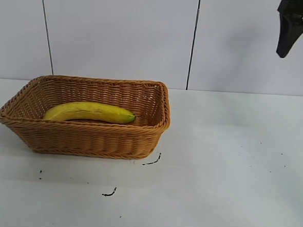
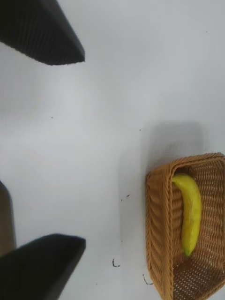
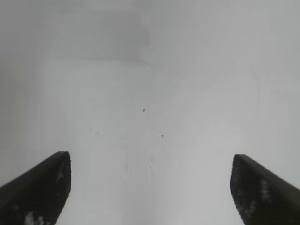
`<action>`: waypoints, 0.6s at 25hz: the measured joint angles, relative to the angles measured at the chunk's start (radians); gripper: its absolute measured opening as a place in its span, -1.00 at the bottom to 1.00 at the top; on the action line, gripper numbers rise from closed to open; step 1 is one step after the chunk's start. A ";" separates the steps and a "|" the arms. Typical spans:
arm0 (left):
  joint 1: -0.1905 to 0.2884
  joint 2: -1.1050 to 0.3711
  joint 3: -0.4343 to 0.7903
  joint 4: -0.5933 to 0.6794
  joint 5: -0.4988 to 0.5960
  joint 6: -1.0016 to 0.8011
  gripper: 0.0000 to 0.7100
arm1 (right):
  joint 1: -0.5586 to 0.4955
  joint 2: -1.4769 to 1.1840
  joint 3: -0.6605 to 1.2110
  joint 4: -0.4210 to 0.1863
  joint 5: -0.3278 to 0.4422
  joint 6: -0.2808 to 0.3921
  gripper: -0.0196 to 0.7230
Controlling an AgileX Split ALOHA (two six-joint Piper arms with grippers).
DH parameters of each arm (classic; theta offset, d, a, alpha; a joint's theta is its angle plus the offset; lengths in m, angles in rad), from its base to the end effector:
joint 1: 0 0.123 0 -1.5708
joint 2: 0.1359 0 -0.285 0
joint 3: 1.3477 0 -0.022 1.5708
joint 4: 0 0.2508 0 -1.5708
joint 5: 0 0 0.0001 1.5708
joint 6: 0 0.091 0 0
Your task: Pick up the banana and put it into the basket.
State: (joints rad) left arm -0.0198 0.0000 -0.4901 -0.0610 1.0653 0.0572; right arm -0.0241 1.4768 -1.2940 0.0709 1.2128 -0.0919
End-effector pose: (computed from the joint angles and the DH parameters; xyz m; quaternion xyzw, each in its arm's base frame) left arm -0.0041 -0.0048 0.2743 0.0341 0.8559 -0.0208 0.5156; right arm 0.2873 -0.0009 0.3180 -0.0256 0.9905 0.0269 0.1325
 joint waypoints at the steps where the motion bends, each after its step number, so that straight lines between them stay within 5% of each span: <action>1: 0.000 0.000 0.000 0.000 0.000 0.000 0.96 | 0.000 -0.059 0.060 0.000 -0.004 0.000 0.82; 15: 0.000 0.000 0.000 0.000 0.000 0.000 0.96 | 0.000 -0.854 0.728 -0.002 -0.196 0.002 0.79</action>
State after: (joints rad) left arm -0.0198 0.0000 -0.4901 -0.0610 1.0653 0.0572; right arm -0.0241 0.6232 -0.5661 0.0691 1.0168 -0.0895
